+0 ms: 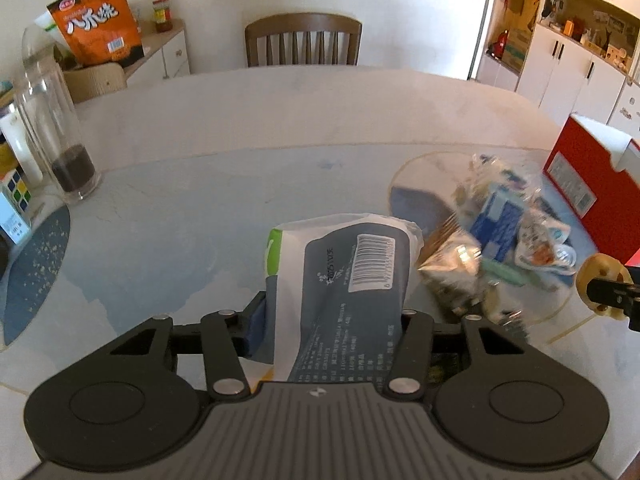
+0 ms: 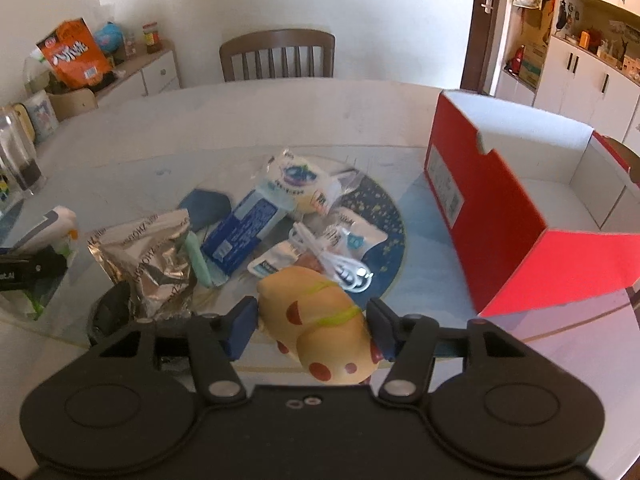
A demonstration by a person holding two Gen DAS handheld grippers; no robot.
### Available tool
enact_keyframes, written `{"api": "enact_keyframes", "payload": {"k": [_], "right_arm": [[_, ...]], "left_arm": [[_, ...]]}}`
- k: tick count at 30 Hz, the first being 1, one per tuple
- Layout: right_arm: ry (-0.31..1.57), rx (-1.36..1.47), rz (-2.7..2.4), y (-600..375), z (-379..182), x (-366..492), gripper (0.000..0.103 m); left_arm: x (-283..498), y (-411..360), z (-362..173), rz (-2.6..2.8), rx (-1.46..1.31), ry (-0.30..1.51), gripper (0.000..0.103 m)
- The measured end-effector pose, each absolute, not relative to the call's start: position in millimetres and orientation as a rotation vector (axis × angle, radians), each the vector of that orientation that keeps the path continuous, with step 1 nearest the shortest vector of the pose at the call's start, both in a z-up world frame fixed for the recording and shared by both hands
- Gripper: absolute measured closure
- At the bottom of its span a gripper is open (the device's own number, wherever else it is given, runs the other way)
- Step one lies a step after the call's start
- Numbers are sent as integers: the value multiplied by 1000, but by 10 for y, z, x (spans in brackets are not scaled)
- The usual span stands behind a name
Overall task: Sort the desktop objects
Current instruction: 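Grasp the white-and-navy snack bag with left tool while right tool grasps the yellow toy, then carry the snack bag and yellow toy with both tools over the red box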
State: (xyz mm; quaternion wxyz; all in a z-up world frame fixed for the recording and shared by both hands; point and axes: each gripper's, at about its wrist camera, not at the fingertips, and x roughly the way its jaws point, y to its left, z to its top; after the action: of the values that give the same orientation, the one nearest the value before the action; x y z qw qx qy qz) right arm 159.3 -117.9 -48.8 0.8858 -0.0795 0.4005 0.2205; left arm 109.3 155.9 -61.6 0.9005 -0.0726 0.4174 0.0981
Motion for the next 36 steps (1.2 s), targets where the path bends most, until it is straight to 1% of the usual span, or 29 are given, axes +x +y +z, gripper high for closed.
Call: {"api": "enact_keyframes", "payload": {"k": [17, 36], "right_arm": [[726, -113, 495, -1829, 82, 1827, 43], [690, -89, 486, -2600, 230, 2341, 43]], "left_arm": [[1399, 564, -41, 56, -119, 786, 53], [2146, -662, 214, -109, -47, 767, 53]]}}
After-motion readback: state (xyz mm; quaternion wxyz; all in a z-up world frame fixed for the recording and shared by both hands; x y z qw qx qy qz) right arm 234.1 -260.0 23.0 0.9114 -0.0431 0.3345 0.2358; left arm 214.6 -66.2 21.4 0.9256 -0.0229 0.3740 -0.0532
